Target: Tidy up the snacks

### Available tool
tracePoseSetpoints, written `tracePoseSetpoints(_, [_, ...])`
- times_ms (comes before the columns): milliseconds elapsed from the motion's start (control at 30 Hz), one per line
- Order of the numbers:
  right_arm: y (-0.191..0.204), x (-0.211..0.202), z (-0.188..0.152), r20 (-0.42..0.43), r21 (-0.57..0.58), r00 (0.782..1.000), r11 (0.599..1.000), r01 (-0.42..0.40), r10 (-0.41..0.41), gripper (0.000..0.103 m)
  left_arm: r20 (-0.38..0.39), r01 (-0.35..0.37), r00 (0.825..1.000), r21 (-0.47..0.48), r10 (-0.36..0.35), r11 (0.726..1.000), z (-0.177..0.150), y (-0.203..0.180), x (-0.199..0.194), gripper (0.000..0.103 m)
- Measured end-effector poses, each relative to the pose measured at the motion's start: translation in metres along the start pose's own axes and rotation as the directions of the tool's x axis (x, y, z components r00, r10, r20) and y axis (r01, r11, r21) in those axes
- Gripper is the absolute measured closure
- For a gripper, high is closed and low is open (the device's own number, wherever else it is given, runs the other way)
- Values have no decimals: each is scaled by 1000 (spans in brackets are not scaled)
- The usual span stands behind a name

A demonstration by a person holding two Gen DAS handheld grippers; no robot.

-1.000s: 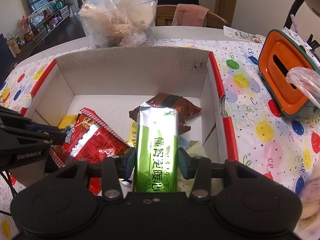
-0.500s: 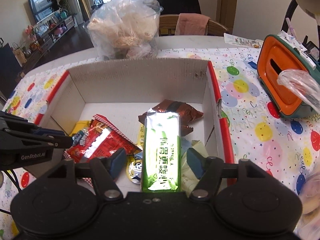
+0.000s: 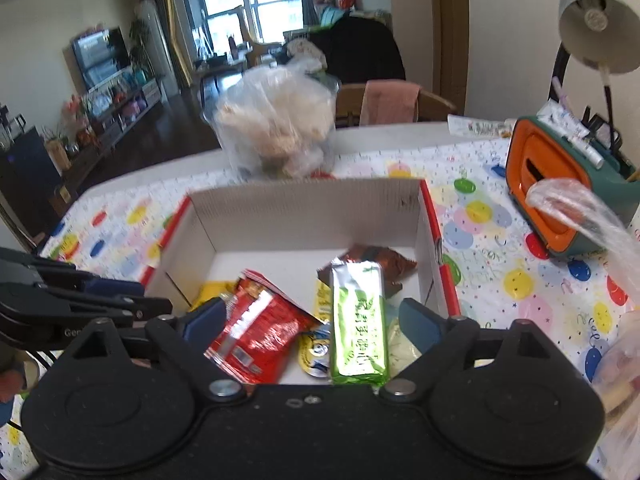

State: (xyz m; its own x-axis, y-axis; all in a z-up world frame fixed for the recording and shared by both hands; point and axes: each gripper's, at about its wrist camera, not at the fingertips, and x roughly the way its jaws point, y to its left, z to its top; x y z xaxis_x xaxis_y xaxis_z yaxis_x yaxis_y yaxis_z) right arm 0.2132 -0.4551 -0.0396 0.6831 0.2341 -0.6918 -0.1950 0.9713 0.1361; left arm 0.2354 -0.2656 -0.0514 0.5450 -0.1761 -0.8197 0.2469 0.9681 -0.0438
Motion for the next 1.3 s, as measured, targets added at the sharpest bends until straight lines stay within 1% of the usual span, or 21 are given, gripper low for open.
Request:
tracePoseSetpoints(67, [4,-7,0,18,7,1000,1000,4,-4,6,45,6,999,2,-7,1000,-3,2,-12,31])
tracePoseSetpoints(200, [11,-21,-2,52,25,999,1000,12,-14,1,74,13,997,18,-15,1000,-7,6,-29,31])
tracePoseSetpoints(267, [16,-26,-4,65,25,998,999,22,-24,0,86,25,996,18,-26,1000,-9,8,-37,30])
tracePoseSetpoints(433, [23,-40,-8,88,48,996,999,22,-26,0,118,55,992,8,-56,998,-17,15,-54,22])
tracePoseSetpoints(500, [25,-45,-11,97,60,995,998,19,-25,0,128,67,989,7,-68,998,-21,17,-60,16])
tracePoseSetpoints(567, [26,-49,-13,105,76,994,997,11,-19,0,139,64,988,5,-65,998,-24,19,-65,16])
tracePoseSetpoints(633, [28,-52,-15,112,85,994,996,10,-19,0,141,65,988,2,-65,998,-26,20,-69,10])
tracePoseSetpoints(667, [30,-55,-16,117,85,993,996,11,-21,0,141,68,988,-2,-67,998,-26,21,-70,4])
tracePoseSetpoints(700, [31,-57,-17,122,85,992,996,12,-23,0,145,77,987,-5,-75,997,-28,23,-73,2])
tracePoseSetpoints(733, [32,-59,-19,128,90,991,996,18,-29,0,150,86,985,-5,-84,996,-29,23,-75,2])
tracePoseSetpoints(833, [35,-64,-22,138,89,990,996,3,-16,0,160,80,984,-3,-78,997,-32,23,-81,2])
tracePoseSetpoints(933, [38,-69,-24,156,87,987,996,10,-24,0,169,86,982,-13,-82,996,-35,24,-87,2])
tracePoseSetpoints(1100, [38,-73,-27,174,106,984,994,12,-31,0,164,84,984,-45,-75,995,-39,28,-90,2])
tracePoseSetpoints(1300, [41,-70,-32,147,101,989,995,-2,-13,0,159,59,986,-52,-50,997,-44,26,-90,2])
